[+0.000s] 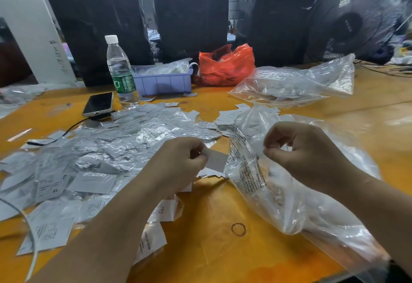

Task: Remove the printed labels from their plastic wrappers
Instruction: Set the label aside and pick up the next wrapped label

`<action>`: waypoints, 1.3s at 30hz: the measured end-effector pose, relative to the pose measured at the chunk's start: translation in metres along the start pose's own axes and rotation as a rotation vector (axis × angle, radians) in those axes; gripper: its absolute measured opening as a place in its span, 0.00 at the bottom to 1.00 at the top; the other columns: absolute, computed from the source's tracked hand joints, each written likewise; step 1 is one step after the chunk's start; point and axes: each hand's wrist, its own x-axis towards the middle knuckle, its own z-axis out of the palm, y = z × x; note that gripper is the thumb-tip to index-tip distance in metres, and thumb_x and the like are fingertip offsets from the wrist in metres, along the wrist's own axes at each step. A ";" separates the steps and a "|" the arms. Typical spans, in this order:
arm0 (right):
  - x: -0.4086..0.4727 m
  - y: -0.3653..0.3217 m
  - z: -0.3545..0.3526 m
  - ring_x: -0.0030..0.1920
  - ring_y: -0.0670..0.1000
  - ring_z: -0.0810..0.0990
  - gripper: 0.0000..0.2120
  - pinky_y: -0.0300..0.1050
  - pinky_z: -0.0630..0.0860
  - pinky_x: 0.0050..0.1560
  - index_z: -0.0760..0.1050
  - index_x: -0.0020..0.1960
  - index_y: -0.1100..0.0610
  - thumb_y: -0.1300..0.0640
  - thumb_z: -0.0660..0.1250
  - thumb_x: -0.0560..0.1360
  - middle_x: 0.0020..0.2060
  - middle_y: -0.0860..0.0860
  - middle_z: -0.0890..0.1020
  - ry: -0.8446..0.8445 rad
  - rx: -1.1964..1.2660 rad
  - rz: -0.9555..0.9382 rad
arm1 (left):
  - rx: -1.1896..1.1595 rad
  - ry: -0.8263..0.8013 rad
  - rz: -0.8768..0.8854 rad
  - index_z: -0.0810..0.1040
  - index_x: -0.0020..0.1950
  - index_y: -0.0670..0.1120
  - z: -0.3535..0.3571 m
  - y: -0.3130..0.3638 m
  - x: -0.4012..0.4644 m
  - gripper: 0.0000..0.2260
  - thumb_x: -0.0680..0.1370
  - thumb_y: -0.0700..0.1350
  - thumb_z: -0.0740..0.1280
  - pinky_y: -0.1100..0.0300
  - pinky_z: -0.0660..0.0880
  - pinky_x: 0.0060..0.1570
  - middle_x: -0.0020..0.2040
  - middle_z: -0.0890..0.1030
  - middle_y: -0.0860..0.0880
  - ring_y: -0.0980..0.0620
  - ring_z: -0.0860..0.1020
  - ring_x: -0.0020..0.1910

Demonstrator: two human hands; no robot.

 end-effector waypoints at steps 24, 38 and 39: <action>0.014 -0.003 0.009 0.38 0.43 0.77 0.04 0.29 0.68 0.38 0.84 0.39 0.55 0.59 0.73 0.73 0.36 0.46 0.82 0.065 0.063 -0.059 | 0.040 0.018 0.012 0.79 0.42 0.53 -0.003 0.003 -0.002 0.07 0.79 0.46 0.65 0.55 0.76 0.36 0.39 0.80 0.54 0.52 0.78 0.37; 0.017 -0.009 0.000 0.42 0.52 0.81 0.13 0.53 0.79 0.45 0.82 0.46 0.60 0.52 0.63 0.79 0.38 0.55 0.84 0.180 0.069 -0.091 | 0.034 0.050 0.024 0.80 0.43 0.52 -0.002 0.000 0.000 0.07 0.80 0.46 0.65 0.62 0.72 0.32 0.39 0.80 0.54 0.55 0.76 0.36; 0.018 -0.008 0.000 0.38 0.52 0.82 0.11 0.53 0.79 0.42 0.83 0.45 0.57 0.54 0.64 0.79 0.35 0.54 0.84 0.171 0.070 -0.089 | 0.038 0.049 0.024 0.79 0.43 0.52 -0.002 -0.001 0.000 0.07 0.80 0.46 0.65 0.63 0.71 0.32 0.39 0.80 0.54 0.55 0.76 0.36</action>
